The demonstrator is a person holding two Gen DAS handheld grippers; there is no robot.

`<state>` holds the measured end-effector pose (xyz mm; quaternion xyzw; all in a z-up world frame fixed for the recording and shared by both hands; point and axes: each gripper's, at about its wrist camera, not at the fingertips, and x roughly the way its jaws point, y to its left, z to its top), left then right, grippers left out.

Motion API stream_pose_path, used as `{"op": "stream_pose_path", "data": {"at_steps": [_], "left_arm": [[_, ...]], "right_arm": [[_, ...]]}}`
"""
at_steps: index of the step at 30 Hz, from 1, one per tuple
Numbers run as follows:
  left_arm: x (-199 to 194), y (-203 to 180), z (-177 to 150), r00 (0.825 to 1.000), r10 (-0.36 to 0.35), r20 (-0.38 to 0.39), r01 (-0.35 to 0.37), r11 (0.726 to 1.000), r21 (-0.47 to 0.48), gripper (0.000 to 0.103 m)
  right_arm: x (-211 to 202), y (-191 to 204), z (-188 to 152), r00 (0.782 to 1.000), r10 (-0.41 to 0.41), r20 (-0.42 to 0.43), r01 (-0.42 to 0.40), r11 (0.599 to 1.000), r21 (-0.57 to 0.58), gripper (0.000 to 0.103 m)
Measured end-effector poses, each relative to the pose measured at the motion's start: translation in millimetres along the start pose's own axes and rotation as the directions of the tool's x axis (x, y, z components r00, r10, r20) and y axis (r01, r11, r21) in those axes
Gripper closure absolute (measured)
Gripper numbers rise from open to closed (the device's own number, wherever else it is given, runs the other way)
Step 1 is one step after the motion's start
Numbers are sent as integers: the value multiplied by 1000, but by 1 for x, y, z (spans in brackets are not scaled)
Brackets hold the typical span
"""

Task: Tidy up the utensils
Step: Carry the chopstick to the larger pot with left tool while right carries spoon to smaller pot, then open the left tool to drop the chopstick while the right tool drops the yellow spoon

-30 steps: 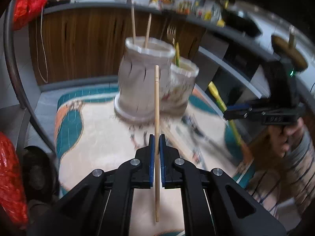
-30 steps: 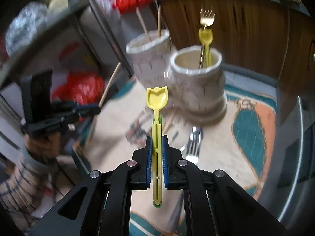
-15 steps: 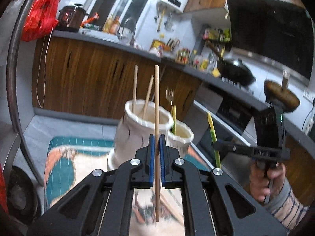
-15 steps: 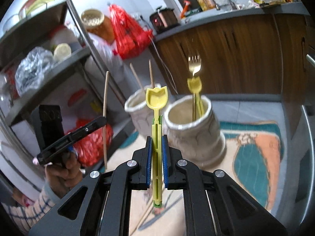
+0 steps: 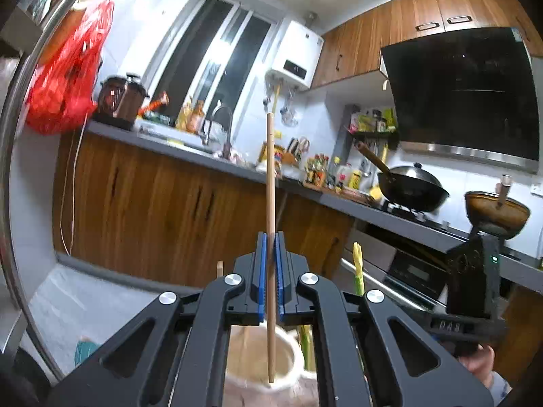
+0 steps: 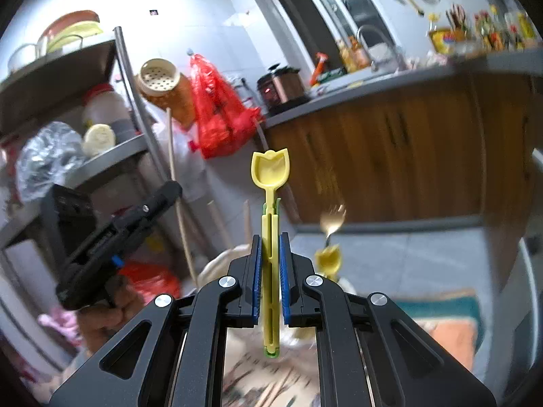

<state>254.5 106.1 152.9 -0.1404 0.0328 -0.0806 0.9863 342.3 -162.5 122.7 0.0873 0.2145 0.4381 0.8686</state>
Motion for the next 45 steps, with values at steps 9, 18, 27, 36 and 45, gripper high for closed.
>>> {"op": "stream_pose_path", "data": {"at_steps": [9,18,27,36,45], "left_arm": [[25,3,-29,998,63,-28,-62,997,35,98],[10,3,-54,987,113,-118,-105,992,71,98],[7,3,-61,965,183,-190,-161,979,123,98],[5,9,-60,957,209,-202,-188,975,115,98],[-4,4,-56,963,200,-181,-180,976,125,78]], "right_arm": [[29,-9,-14,997,-77,-11,77,997,-29,93],[23,-4,-30,987,-153,-51,148,985,-83,92],[22,-7,-43,965,-247,-89,237,966,-106,92],[27,-9,-46,958,-266,-106,255,961,-111,92],[23,-9,-46,961,-260,-96,248,962,-116,81]]}}
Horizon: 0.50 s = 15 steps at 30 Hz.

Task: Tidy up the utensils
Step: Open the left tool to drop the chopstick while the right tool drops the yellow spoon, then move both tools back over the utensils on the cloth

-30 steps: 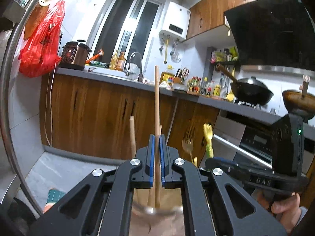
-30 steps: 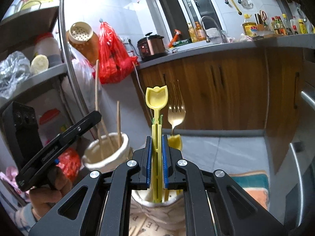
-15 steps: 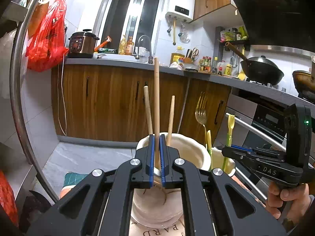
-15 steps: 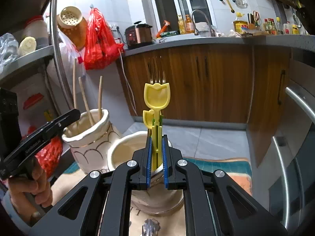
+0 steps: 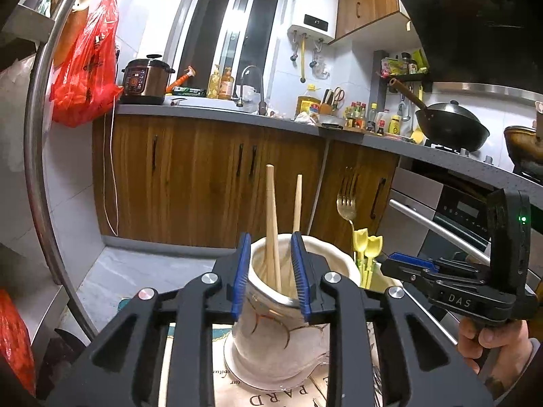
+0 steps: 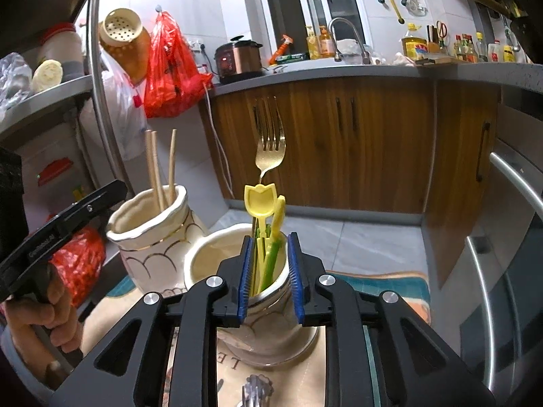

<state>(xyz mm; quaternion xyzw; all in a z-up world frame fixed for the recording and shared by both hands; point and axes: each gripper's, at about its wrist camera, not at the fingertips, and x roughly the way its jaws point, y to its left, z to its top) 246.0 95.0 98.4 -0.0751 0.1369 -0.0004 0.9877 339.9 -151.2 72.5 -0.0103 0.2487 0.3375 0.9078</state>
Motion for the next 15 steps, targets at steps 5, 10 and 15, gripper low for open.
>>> {"op": "stream_pose_path", "data": {"at_steps": [5,10,15], "left_arm": [[-10,1,1,1000,0,17,0,1000,4,66],[-25,7,-1,999,20,34,-20,1000,1,48],[-43,17,-11,999,42,16,-41,999,-28,40]], "right_arm": [[-8,0,-3,1000,4,7,-4,1000,-4,78],[-22,1,-5,1000,4,23,-4,1000,-14,77],[-41,3,-10,999,20,28,-20,1000,-24,77]]}}
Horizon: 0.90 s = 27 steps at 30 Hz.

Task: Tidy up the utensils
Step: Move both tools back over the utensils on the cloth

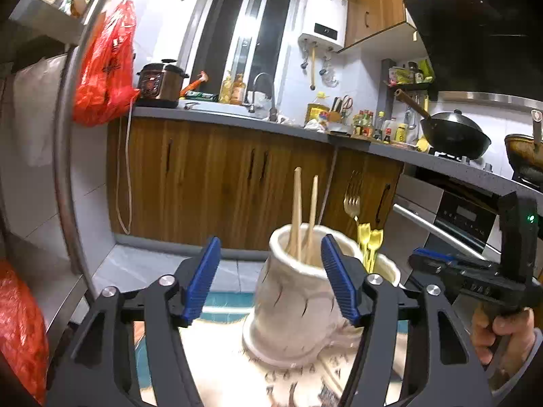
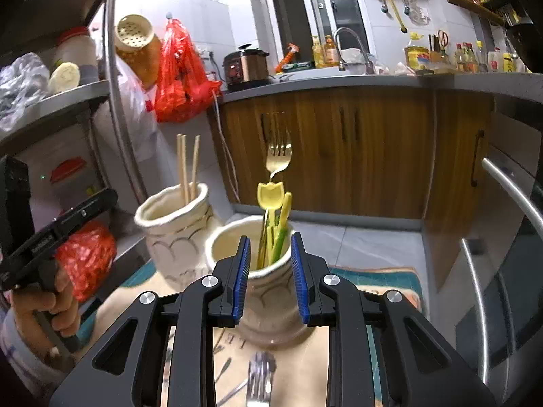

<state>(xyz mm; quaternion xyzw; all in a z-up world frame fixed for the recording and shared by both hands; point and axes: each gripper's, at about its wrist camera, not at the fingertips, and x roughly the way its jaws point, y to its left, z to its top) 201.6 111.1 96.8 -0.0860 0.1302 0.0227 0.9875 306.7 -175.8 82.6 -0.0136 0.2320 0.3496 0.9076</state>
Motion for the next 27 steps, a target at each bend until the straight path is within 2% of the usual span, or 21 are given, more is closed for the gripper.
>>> {"op": "stream_pose_path", "data": {"at_steps": [7,12,17,23,27], "left_arm": [[-23,11,-22,999,19,-48,-20,1000,-11,40],[-35,16,-41,996,29,-90,-32,999,-29,39],[-47,15,-59,992,27,-123,-33,998,-47,39],[-45,4,-81,978,3,-206,-12,999,-44,39],[-37,-16,-94,961,-25,-275,23,1000,-8,39]], "right_arm": [[-18,2,-21,999,7,-37,-7,1000,-10,77],[-20,-4,-43,995,13,-97,-11,1000,18,77],[-24,-2,-64,987,-14,-160,14,1000,2,77],[-26,-6,-85,973,-25,-229,27,1000,5,77],[-26,1,-98,960,-3,-281,-1,1000,-16,77]]}}
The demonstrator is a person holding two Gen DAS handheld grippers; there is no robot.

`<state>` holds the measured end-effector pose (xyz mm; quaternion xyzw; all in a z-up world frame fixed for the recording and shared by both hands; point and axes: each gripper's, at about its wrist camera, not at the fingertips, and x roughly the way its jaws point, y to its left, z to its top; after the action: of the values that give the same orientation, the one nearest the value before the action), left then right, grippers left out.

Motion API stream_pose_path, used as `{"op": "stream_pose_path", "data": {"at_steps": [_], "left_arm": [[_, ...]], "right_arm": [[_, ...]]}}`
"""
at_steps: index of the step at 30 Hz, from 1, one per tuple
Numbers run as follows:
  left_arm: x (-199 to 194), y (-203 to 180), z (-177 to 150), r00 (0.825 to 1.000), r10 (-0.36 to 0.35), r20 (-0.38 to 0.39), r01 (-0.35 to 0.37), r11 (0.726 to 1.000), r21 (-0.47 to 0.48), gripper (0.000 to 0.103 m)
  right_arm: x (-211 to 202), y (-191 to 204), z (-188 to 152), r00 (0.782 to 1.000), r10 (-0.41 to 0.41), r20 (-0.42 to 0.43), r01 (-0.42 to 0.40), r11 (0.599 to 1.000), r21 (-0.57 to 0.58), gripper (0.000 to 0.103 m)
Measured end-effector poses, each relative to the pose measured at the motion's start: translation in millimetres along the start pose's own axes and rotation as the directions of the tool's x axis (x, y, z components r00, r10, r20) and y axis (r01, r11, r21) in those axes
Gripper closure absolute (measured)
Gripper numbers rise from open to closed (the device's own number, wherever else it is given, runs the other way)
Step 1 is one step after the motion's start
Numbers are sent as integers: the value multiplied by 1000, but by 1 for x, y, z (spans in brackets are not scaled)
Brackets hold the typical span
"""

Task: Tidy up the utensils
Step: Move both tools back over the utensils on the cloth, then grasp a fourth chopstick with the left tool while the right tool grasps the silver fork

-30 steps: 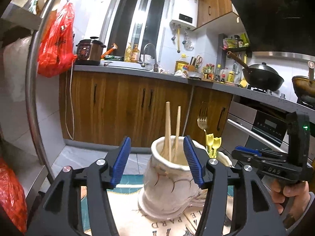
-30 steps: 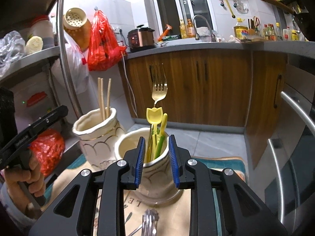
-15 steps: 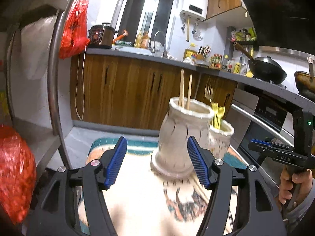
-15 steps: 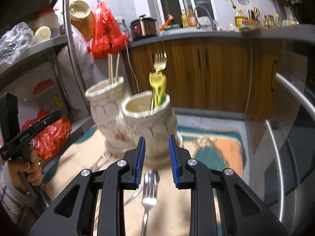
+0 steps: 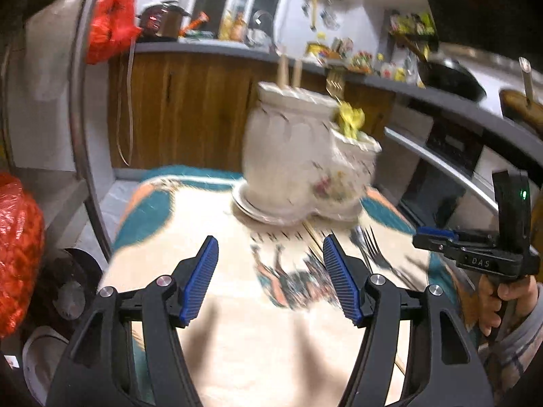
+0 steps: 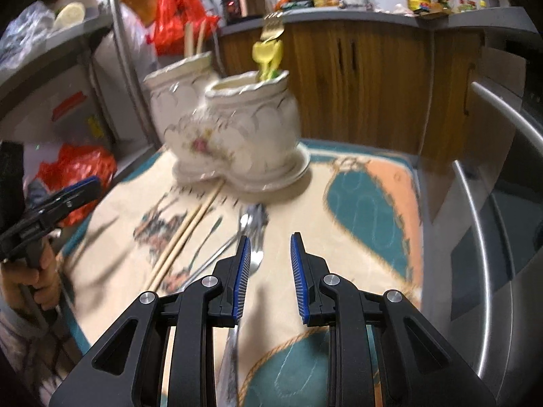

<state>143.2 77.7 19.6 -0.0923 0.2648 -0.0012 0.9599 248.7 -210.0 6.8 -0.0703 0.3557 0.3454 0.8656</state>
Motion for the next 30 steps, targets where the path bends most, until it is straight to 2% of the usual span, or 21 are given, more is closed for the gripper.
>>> {"op": "stream_pose_path", "data": {"at_steps": [6,12,16,18,19,20,24,30], "left_arm": [[22,-35,-13,993,-24,-119,32,997,65,39],[46,-60,-23,976,7,-219,21,992,128,46],[57,-64,-26,962,41,-269,1,988,153,59],[58,-63,-27,960,46,-278,-3,988,154,61],[60,-63,-27,955,71,-287,-24,986,165,75],[60,-63,-28,955,87,-284,-37,984,176,81],[56,-54,-28,955,55,-293,-12,989,145,88],[49,-32,-22,955,-62,-289,65,998,2,89]], "right_arm": [[12,21,-16,995,17,-95,-25,997,-80,77],[20,23,-21,991,-5,-135,-8,996,-89,77],[20,22,-21,991,-8,-137,-4,996,-90,77],[20,23,-22,991,-20,-133,7,995,-101,78],[20,24,-23,991,-26,-131,12,994,-108,79],[20,24,-23,991,-29,-128,15,994,-109,79],[19,25,-24,992,-24,-122,11,994,-106,83],[20,24,-24,992,-21,-122,9,995,-100,83]]}}
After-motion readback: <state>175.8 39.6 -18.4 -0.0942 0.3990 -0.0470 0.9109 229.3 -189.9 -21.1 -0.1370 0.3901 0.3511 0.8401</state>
